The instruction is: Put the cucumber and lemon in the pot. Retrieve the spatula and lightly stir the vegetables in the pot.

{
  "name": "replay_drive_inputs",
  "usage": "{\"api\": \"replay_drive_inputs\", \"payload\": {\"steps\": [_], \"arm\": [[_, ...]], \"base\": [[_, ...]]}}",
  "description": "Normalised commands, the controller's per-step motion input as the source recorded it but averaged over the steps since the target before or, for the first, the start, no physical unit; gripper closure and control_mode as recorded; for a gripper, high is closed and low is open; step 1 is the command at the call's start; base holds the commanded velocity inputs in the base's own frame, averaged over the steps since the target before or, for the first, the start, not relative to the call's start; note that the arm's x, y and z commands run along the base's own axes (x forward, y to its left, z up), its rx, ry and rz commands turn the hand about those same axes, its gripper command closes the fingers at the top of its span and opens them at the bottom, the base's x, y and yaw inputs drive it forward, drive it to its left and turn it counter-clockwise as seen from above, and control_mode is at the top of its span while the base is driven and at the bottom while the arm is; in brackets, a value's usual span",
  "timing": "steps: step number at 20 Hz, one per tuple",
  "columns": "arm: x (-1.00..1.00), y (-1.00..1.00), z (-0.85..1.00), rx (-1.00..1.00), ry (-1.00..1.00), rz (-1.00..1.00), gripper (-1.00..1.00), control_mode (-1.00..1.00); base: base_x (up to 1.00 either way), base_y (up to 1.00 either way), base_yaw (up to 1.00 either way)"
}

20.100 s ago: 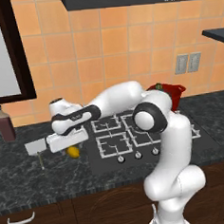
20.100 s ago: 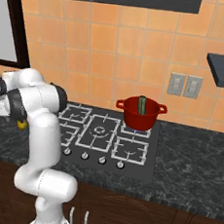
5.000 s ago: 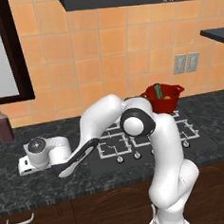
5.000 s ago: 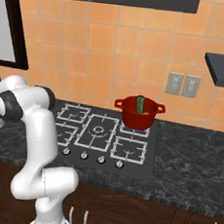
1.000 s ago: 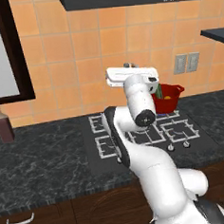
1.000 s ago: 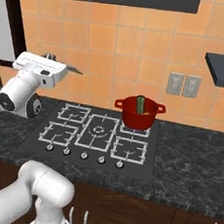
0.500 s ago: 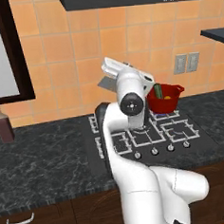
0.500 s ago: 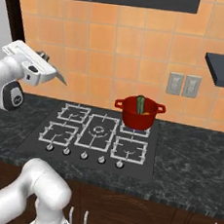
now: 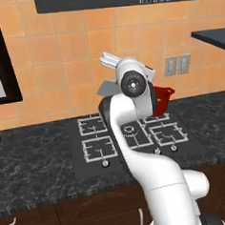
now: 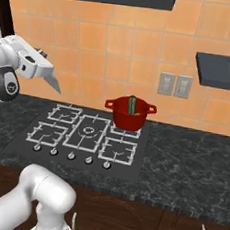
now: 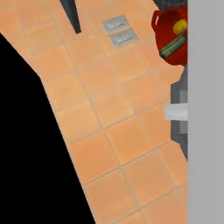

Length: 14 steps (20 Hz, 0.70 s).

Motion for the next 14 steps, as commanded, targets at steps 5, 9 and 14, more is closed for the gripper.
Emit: {"api": "replay_drive_inputs", "payload": {"steps": [5,9,14], "arm": [[0.0,0.0,0.0,0.0,0.0,0.0,1.0,1.0],[0.0,0.0,0.0,0.0,0.0,0.0,1.0,1.0],[0.0,0.0,0.0,0.0,0.0,0.0,1.0,1.0]], "base": [[0.04,-0.91,0.01],[0.33,-0.7,0.0],[0.87,-0.2,0.0]]}}
